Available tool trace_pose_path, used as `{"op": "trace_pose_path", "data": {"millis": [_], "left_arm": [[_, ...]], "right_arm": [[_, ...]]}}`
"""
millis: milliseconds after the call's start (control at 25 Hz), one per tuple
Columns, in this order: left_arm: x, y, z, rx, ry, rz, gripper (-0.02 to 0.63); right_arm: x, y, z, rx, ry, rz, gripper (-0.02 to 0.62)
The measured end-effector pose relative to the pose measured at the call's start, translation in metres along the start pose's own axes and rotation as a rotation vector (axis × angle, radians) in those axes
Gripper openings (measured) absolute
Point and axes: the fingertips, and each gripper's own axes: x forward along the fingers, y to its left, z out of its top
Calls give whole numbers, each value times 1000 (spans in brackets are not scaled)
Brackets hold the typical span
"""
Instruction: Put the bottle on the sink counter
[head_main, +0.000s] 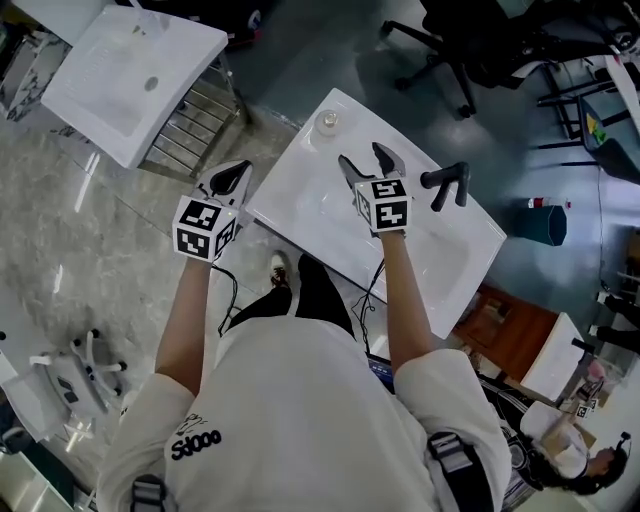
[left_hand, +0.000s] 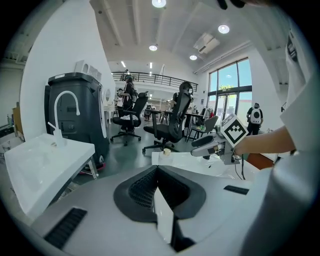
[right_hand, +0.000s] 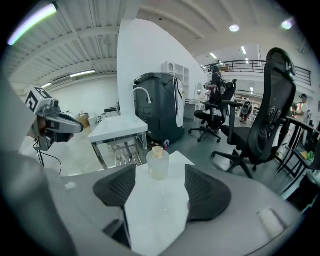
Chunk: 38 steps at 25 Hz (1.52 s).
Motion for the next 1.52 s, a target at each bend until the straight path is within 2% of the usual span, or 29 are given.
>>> {"op": "trace_pose_path", "data": {"millis": [280, 680, 960, 1160, 1520], "left_arm": [[-9, -3, 30, 41, -63, -27, 6], [-29, -22, 65, 112, -147, -44, 6], [-47, -38, 94, 161, -218, -52, 6], [-61, -47, 109, 214, -251, -49, 6], [-87, -68, 137, 261, -331, -72, 6]], "right_arm": [[-41, -7, 17, 29, -44, -90, 233], [-97, 3, 49, -24, -123, -140, 97], [-141, 8, 79, -12, -229, -173, 12], [-170, 20, 100, -32, -295, -188, 11], [-228, 44, 136, -82, -417, -198, 11]]}}
